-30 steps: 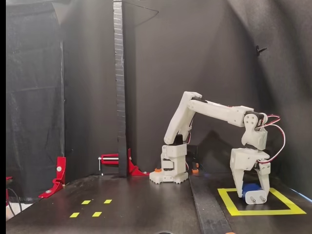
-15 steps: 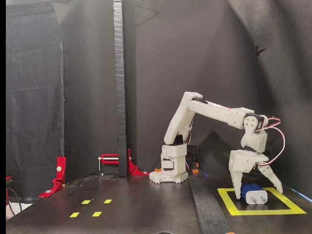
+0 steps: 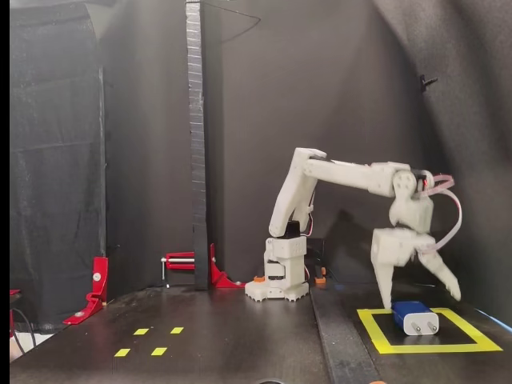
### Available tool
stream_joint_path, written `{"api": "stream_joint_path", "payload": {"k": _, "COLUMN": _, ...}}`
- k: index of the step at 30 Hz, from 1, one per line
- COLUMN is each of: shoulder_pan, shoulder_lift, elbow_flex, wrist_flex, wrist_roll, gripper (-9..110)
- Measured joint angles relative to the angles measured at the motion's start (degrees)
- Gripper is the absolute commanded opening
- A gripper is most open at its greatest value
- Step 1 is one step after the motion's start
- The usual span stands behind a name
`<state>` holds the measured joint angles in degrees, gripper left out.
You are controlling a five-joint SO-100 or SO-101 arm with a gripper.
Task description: Grasp the block and place it in the designated area.
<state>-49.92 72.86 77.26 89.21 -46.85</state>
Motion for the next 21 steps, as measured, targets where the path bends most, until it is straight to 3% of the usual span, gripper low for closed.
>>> {"api": "stream_joint_path", "payload": {"k": 14, "shoulder_pan": 0.4, "shoulder_lift": 9.5, "elbow_flex": 0.0, "wrist_flex": 5.9, "wrist_roll": 0.0, "gripper": 48}}
{"api": "stream_joint_path", "payload": {"k": 21, "shoulder_pan": 0.4, "shoulder_lift": 9.5, "elbow_flex": 0.0, "wrist_flex": 5.8, "wrist_roll": 0.0, "gripper": 19}}
